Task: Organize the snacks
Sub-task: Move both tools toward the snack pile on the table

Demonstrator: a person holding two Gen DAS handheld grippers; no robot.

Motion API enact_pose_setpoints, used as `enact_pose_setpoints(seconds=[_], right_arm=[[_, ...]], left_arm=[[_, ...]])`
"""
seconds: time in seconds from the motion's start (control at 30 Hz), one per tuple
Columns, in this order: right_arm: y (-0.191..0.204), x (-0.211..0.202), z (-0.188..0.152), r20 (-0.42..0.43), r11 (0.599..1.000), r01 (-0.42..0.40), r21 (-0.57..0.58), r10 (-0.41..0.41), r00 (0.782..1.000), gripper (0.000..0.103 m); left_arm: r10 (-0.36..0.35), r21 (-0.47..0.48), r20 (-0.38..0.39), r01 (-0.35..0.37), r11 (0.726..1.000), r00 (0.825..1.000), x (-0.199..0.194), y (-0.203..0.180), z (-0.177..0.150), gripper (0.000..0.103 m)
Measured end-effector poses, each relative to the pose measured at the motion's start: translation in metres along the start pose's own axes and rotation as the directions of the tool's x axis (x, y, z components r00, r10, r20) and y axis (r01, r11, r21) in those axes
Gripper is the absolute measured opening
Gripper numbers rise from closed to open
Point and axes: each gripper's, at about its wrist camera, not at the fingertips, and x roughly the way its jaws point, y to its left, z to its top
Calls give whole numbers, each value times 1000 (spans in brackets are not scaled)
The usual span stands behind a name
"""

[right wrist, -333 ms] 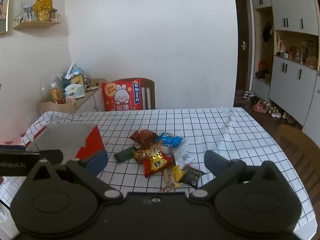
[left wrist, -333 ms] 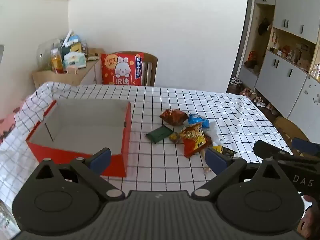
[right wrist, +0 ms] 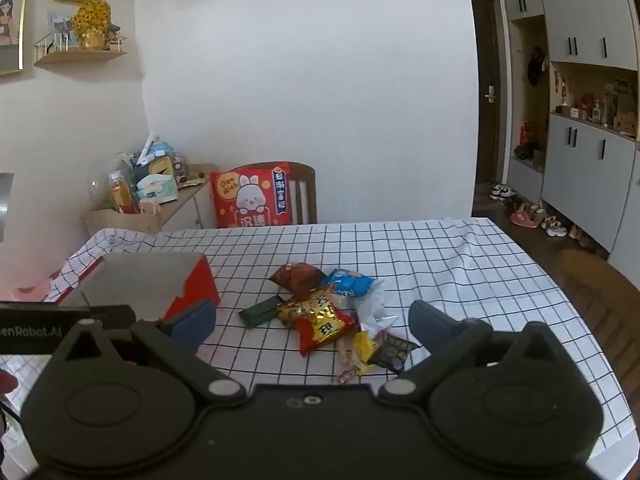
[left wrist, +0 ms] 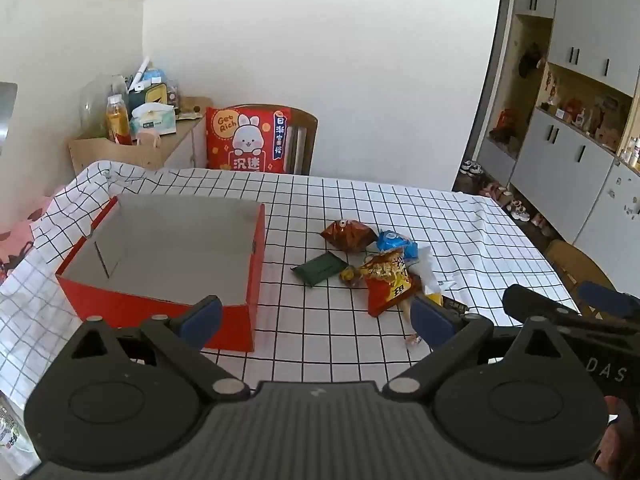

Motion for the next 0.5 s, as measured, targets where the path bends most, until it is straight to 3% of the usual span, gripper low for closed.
enact_pose_setpoints(seconds=[0.5], right_arm=[[2,-6,0,14,1000,9,-5,-9,1000,103]], left_arm=[[-17,-20,-8,17,1000,1000,2,5,-2,101]])
